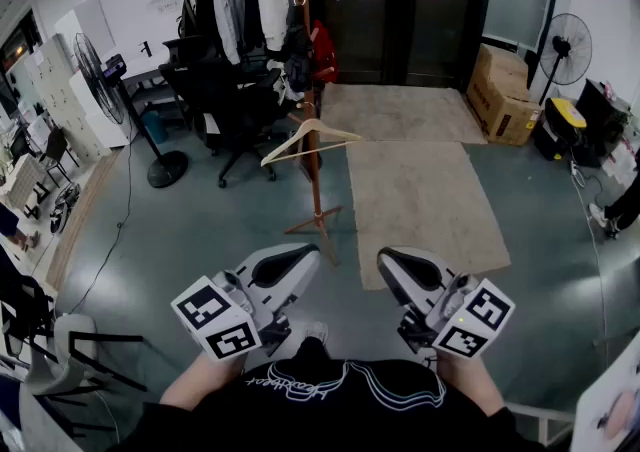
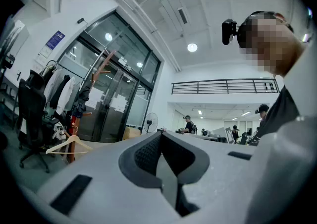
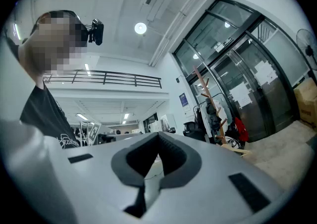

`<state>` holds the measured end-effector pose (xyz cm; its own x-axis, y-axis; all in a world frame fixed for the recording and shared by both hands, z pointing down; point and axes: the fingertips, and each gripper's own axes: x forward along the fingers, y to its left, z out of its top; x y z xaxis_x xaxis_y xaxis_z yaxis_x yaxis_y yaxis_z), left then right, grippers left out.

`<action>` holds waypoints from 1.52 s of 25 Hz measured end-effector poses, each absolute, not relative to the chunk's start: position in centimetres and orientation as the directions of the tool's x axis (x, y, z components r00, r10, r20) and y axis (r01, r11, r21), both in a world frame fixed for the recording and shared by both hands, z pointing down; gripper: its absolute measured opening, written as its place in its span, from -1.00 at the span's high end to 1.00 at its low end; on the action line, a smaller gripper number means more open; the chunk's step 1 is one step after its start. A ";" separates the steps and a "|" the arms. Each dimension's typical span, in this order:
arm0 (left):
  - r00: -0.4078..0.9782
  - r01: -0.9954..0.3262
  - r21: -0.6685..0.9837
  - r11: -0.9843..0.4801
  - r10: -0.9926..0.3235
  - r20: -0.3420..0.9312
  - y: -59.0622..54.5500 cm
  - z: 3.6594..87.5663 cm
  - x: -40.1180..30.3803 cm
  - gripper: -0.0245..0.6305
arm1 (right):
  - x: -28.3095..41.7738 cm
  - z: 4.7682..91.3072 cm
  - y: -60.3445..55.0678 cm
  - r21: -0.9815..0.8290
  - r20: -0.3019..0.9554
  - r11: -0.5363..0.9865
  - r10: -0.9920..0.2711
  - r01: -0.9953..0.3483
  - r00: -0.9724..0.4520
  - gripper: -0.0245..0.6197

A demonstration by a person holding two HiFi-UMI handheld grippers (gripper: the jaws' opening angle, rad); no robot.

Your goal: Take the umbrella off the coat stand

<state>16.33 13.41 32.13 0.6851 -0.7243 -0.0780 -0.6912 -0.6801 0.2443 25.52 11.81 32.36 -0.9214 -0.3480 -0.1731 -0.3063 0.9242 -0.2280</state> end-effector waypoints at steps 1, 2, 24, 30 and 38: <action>0.684 -0.692 0.243 -0.680 -0.725 -0.079 13.5 31.9 16.2 0.91 | 25.5 32.2 11.8 -0.226 -0.176 0.924 -0.352 -0.310 -0.919 0.93; 0.684 -0.693 0.241 -0.679 -0.725 -0.079 13.6 31.8 16.0 0.91 | 25.5 32.0 11.9 -0.224 -0.179 0.923 -0.355 -0.313 -0.918 0.93; 0.650 -0.714 0.257 -0.651 -0.753 -0.104 12.4 32.6 11.2 0.91 | 22.0 31.6 9.6 -0.128 -0.173 0.909 -0.413 -0.396 -0.894 0.20; 0.642 -0.707 0.289 -0.646 -0.757 -0.121 8.6 32.8 7.6 0.91 | 18.5 31.5 6.0 -0.112 -0.145 0.909 -0.414 -0.401 -0.898 0.00; 0.665 -0.677 0.340 -0.653 -0.740 -0.097 -0.5 34.5 -0.1 0.91 | 11.1 33.7 -2.2 -0.145 -0.091 0.884 -0.460 -0.445 -0.883 -0.10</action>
<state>-0.14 -0.48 34.49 0.6654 -0.7401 -0.0969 -0.6767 -0.6529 0.3402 11.10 -2.15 33.71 -0.8834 -0.4596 -0.0915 -0.4449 0.8838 -0.1446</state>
